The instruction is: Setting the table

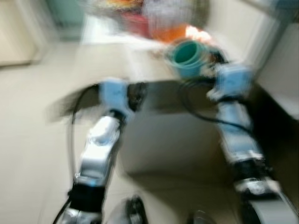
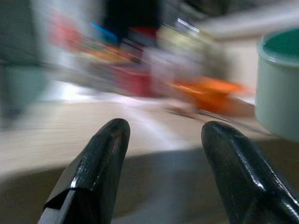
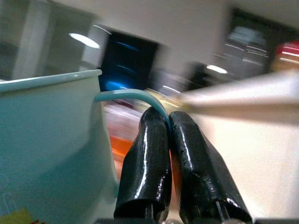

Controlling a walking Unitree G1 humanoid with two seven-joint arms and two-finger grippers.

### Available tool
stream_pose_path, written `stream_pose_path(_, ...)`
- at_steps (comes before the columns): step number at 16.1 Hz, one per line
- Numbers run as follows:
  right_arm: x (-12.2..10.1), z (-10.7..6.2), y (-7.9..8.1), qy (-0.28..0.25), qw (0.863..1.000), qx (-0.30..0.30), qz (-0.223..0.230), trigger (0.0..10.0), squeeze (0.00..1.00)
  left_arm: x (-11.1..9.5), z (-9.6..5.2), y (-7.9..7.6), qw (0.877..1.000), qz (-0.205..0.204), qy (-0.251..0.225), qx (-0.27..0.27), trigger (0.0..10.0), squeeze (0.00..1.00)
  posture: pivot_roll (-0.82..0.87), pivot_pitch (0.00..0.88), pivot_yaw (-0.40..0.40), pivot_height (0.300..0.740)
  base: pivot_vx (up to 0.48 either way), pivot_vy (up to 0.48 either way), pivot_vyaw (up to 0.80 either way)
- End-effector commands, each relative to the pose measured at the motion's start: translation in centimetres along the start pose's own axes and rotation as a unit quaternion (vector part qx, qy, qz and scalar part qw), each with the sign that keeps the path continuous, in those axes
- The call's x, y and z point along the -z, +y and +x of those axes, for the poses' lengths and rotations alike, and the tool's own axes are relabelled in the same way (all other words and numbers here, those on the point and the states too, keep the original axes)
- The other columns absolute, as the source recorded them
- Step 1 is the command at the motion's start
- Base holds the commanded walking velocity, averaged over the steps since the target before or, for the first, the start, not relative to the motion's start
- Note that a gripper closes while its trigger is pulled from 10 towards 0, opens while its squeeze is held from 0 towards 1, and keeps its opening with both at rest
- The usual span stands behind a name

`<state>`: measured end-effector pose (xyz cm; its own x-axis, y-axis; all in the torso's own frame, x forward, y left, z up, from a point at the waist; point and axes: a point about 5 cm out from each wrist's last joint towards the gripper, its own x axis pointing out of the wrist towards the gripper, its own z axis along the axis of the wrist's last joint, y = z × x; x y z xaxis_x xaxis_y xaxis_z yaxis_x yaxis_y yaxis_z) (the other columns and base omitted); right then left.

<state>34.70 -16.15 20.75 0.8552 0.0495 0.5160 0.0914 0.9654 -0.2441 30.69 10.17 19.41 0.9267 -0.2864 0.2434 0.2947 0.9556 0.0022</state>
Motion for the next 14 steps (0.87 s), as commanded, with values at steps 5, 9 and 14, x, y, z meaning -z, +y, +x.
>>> stream_pose_path(5,0.20,-0.15,1.88,0.015,1.000,-0.021,0.003,0.0,0.00,1.22,-0.45,0.60,0.999,0.009,0.030,-0.013,10.0,0.00,-0.05,0.000,0.070,0.740,0.000,-0.480,0.00)
stream_pose_path(9,0.44,-0.30,2.11,0.022,0.999,-0.024,0.006,0.0,0.00,1.29,-0.45,0.65,0.999,0.019,0.034,-0.010,10.0,0.00,-0.05,0.000,0.075,0.740,0.000,-0.480,0.00)
stream_pose_path(14,0.55,-0.37,2.28,0.022,0.999,-0.029,0.004,0.0,0.00,1.51,-0.15,0.41,0.999,0.032,0.041,-0.010,10.0,0.00,-0.06,0.000,0.072,0.740,0.000,-0.472,0.00)
